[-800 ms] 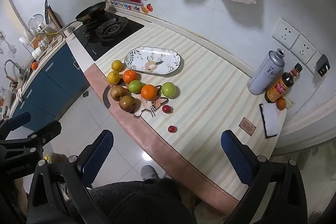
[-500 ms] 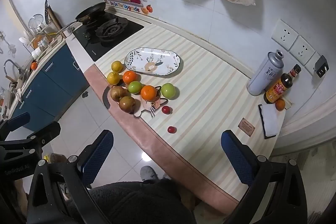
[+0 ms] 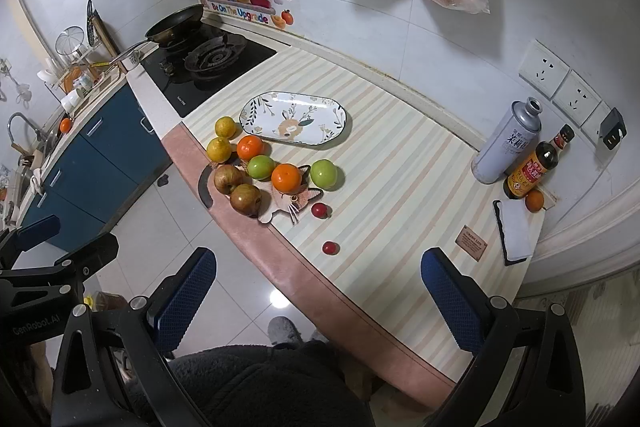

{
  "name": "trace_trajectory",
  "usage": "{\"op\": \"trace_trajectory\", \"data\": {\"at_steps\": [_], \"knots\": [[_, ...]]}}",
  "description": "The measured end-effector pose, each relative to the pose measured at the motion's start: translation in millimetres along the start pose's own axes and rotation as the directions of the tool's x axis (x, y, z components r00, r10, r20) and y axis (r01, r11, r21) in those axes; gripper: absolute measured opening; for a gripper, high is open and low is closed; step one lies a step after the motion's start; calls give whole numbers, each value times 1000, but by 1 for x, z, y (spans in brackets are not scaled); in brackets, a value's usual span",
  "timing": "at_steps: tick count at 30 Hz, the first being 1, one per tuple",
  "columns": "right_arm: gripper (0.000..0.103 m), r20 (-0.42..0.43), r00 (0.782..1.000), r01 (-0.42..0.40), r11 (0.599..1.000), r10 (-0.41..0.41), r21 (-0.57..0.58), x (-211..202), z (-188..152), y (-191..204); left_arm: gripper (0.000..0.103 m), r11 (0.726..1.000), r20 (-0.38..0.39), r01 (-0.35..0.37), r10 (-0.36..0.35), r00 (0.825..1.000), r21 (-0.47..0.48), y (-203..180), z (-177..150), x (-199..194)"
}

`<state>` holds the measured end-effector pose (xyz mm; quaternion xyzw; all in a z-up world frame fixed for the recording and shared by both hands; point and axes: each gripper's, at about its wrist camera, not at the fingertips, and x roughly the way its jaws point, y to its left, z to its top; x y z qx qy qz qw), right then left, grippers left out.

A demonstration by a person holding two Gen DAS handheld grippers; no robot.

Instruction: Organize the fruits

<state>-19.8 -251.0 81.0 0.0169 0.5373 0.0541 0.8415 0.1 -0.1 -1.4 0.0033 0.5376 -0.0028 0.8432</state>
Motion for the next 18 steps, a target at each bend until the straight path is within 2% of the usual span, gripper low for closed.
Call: {"op": "trace_trajectory", "data": {"at_steps": [15, 18], "knots": [[103, -2, 1000, 1, 1000, -1, -1, 1, 1, 1, 103, 1000, 2, 5, -5, 1000, 5, -8, 15, -5], [103, -1, 1000, 1, 1000, -1, -1, 2, 1, 0, 103, 1000, 2, 9, -9, 1000, 4, 5, 4, -8]]}}
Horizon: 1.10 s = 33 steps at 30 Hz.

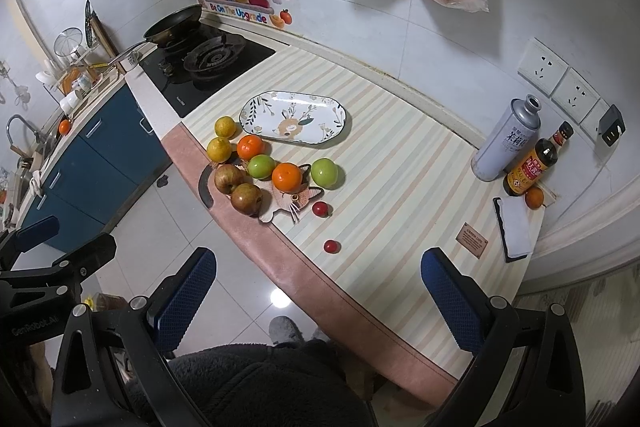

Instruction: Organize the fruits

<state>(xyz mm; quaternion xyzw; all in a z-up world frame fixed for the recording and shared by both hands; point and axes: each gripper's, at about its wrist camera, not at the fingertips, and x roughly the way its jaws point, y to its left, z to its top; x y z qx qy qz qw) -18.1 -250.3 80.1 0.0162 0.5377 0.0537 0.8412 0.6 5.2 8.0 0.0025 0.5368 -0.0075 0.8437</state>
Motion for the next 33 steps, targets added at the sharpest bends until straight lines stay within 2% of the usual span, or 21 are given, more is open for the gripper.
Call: {"op": "trace_trajectory", "data": {"at_steps": [33], "knots": [[103, 0, 1000, -8, 1000, 8, 1, -2, -2, 3, 103, 1000, 12, -2, 2, 1000, -7, 3, 3, -3]]}}
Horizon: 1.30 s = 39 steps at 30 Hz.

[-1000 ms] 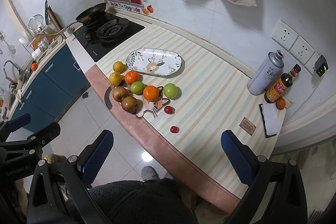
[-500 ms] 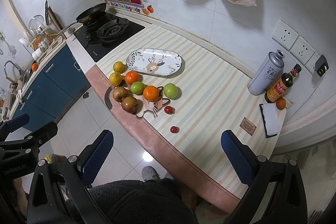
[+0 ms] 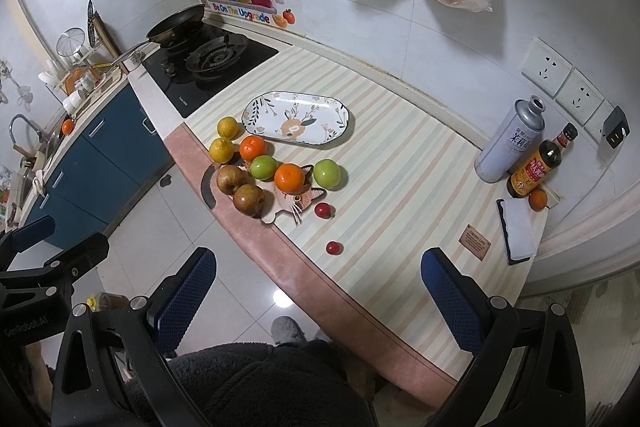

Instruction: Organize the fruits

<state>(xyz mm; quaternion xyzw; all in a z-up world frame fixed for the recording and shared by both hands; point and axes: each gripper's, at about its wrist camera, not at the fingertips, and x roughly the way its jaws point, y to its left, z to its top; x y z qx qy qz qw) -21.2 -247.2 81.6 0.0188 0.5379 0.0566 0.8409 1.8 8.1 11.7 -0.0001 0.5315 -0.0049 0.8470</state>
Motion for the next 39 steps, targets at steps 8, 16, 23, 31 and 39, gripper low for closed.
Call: {"op": "trace_trajectory", "data": {"at_steps": [8, 16, 23, 31, 39], "knots": [[103, -1, 1000, -2, 1000, 2, 2, 1, 2, 1, 103, 1000, 8, 1, -1, 1000, 1, 0, 1, -3], [103, 0, 1000, -2, 1000, 2, 2, 1, 1, 0, 103, 1000, 11, 4, -4, 1000, 0, 0, 3, -3], [103, 22, 1000, -17, 999, 16, 43, 10, 10, -3, 103, 1000, 21, -3, 3, 1000, -1, 1, 4, -1], [103, 44, 996, -85, 981, 79, 172, 64, 20, -3, 103, 978, 122, -208, 209, 970, -17, 35, 26, 49], [103, -45, 995, -76, 968, 89, 240, 167, 30, -2, 103, 976, -10, -216, 216, 976, -33, 85, 56, 144]]}}
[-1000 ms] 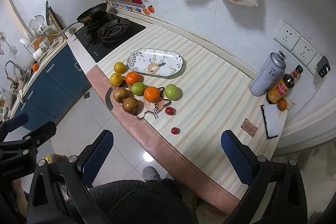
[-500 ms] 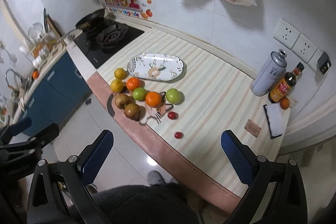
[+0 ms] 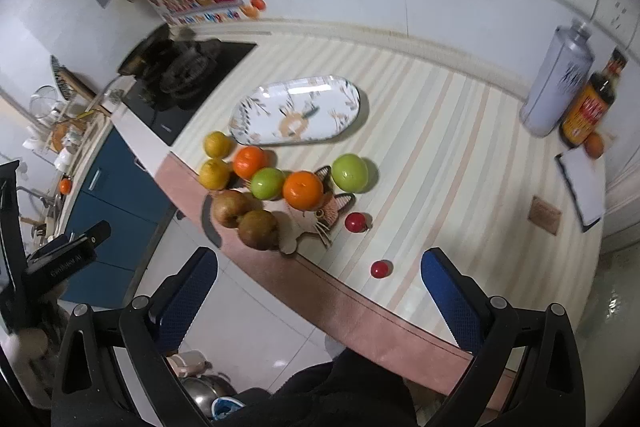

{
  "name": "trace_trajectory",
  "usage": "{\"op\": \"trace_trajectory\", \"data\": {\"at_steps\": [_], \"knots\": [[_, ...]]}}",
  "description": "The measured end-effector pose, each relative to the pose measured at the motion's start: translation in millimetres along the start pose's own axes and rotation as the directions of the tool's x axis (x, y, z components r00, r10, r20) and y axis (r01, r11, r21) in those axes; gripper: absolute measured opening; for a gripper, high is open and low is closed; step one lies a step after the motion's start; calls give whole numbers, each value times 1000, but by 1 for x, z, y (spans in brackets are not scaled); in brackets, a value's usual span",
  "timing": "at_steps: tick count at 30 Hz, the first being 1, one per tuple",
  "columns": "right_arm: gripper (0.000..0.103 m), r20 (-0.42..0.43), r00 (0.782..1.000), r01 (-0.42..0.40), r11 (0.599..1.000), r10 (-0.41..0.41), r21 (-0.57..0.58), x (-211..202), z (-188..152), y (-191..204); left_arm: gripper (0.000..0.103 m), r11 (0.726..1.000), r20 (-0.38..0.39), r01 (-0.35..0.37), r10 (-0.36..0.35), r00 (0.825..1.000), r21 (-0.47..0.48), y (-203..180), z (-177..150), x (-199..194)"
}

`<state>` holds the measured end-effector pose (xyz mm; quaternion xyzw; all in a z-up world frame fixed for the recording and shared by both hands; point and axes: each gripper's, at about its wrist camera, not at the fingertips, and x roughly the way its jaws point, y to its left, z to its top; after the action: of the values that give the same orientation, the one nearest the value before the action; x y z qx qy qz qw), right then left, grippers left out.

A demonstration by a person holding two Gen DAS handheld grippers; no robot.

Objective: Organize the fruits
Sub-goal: 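Grasp the brown pear with the left tool while the right tool grasps the green apple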

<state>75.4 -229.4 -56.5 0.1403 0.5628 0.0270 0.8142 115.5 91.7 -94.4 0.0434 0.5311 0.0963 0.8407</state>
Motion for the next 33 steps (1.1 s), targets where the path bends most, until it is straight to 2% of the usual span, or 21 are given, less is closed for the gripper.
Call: {"op": "trace_trajectory", "data": {"at_steps": [3, 4, 6, 9, 10, 15, 19, 21, 26, 28, 29, 30, 33], "knots": [[100, -56, 998, 8, 1000, -7, 17, 44, 14, -8, 102, 995, -138, 81, -87, 987, -50, 2, 13, 48], [99, -71, 997, 6, 1000, -4, 20, 56, 19, -11, 101, 989, -194, 121, -137, 971, -89, 3, 19, 68], [96, -105, 994, 11, 1000, -8, 28, 84, 31, -18, 97, 977, -260, 154, -189, 947, -149, 0, 26, 95], [84, -165, 986, 7, 999, -1, 32, 129, 52, -29, 88, 958, -357, 174, -249, 900, -229, -7, 33, 137], [81, -177, 984, 11, 999, -5, 30, 141, 58, -32, 88, 950, -389, 181, -272, 880, -253, -11, 35, 152], [79, -256, 967, 20, 1000, -14, 21, 204, 87, -43, 88, 933, -484, 192, -326, 812, -305, -31, 38, 204], [78, -310, 951, 13, 1000, -18, -17, 242, 101, -40, 88, 914, -522, 204, -372, 767, -351, -41, 38, 234], [75, -335, 942, 7, 999, -17, -32, 258, 105, -38, 88, 907, -533, 213, -389, 751, -362, -45, 38, 241], [74, -384, 923, -2, 999, -18, -51, 285, 107, -32, 88, 899, -544, 243, -417, 728, -365, -59, 38, 255], [74, -405, 914, -5, 999, -18, -54, 296, 107, -28, 75, 894, -543, 256, -429, 722, -367, -63, 37, 258], [73, -413, 911, -6, 999, -16, -52, 300, 107, -28, 64, 893, -547, 261, -434, 716, -366, -64, 36, 259], [69, -422, 907, -13, 999, -9, -49, 305, 107, -28, 64, 895, -549, 263, -432, 716, -362, -65, 36, 259], [61, -426, 905, -15, 998, -12, -60, 314, 106, -25, 64, 910, -532, 264, -403, 745, -321, -69, 38, 252]]}}
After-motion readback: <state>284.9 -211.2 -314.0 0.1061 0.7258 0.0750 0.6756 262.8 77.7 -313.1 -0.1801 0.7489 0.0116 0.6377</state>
